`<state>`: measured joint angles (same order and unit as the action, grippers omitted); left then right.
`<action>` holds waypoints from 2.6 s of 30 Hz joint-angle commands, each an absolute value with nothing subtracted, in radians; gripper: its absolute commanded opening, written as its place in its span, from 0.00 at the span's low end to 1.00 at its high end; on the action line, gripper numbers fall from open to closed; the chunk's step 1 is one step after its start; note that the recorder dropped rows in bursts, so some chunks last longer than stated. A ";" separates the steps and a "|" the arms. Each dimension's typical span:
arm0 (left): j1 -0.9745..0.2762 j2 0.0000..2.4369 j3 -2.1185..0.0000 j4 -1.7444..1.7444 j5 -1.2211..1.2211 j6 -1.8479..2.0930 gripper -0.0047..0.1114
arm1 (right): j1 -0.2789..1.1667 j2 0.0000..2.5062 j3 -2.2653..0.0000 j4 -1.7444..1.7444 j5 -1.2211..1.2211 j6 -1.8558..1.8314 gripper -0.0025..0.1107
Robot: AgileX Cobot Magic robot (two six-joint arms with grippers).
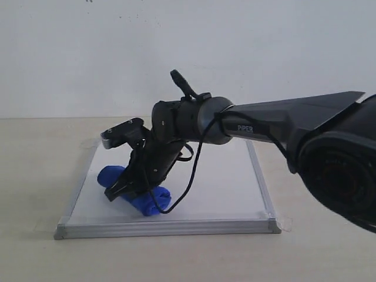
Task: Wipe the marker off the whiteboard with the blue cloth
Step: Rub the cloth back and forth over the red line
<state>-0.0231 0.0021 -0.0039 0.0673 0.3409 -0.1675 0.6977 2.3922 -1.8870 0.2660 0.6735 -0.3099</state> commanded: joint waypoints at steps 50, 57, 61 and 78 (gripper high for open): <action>-0.028 0.000 0.000 0.068 0.338 -0.163 0.07 | 0.752 2.497 -2.037 0.120 0.568 -0.111 0.02; -0.028 0.000 0.000 0.068 0.338 -0.163 0.07 | 0.701 2.505 -2.063 0.015 0.632 -0.064 0.02; -0.028 0.000 0.000 0.068 0.338 -0.163 0.07 | 0.621 2.507 -2.063 -0.138 0.690 0.124 0.02; -0.028 0.000 0.000 0.068 0.338 -0.163 0.07 | 0.725 2.575 -2.148 0.478 0.605 -0.329 0.02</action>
